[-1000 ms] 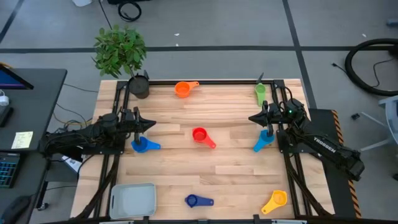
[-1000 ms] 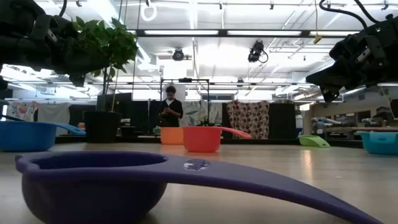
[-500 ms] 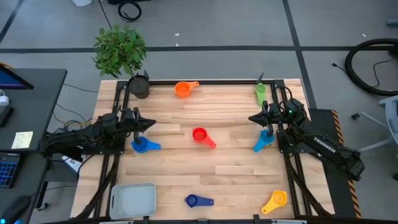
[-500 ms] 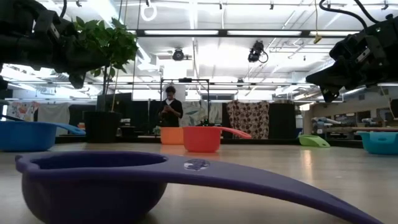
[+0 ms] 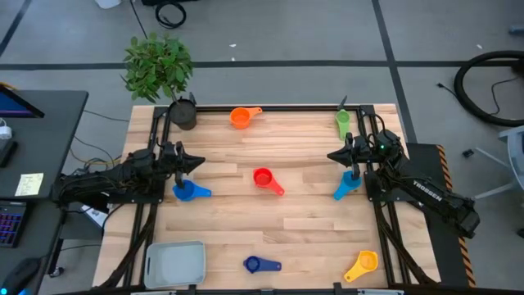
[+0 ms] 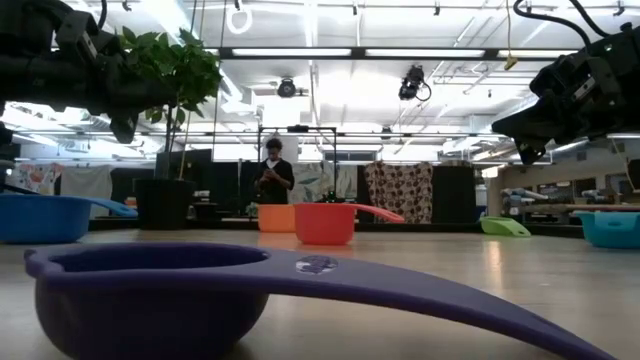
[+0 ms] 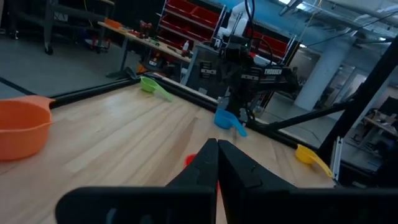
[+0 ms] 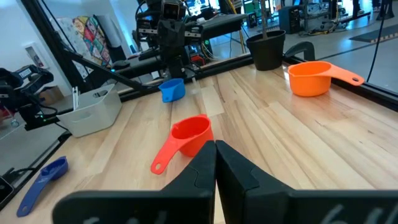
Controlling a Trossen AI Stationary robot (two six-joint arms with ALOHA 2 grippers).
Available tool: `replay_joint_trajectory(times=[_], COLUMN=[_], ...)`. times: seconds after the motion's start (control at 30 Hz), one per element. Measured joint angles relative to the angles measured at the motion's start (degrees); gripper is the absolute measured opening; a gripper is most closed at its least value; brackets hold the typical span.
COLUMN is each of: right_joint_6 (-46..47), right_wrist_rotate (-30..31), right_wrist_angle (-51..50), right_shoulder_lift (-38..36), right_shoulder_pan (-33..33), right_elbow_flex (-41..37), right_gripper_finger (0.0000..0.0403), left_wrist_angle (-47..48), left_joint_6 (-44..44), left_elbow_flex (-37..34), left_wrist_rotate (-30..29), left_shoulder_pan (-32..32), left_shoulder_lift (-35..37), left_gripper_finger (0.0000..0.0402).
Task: Nest measuring cups in basket
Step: Adjust the orange measuring cup
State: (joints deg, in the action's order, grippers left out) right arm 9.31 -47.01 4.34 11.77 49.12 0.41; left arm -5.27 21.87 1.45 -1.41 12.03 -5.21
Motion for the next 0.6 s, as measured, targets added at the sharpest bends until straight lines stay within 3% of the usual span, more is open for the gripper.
replay_joint_trajectory(times=[0.3,0.43,0.6], right_joint_6=[0.1,1.2,9.3], right_wrist_rotate=[0.0,-0.5,-0.7], right_wrist_angle=[0.4,3.6,13.8], right_shoulder_lift=[0.0,0.0,0.0], right_shoulder_pan=[0.0,0.0,0.0], right_elbow_flex=[0.0,0.0,0.0], right_gripper_finger=[0.0014,0.0014,0.0014], left_wrist_angle=[-0.1,-0.1,1.0], left_joint_6=[2.3,6.8,-0.5], left_elbow_flex=[0.0,0.0,1.6], left_wrist_rotate=[-0.5,-4.5,-9.2], left_shoulder_pan=[0.0,0.0,0.0], left_shoulder_lift=[0.0,0.0,0.0], left_gripper_finger=[0.0009,0.0009,0.0005])
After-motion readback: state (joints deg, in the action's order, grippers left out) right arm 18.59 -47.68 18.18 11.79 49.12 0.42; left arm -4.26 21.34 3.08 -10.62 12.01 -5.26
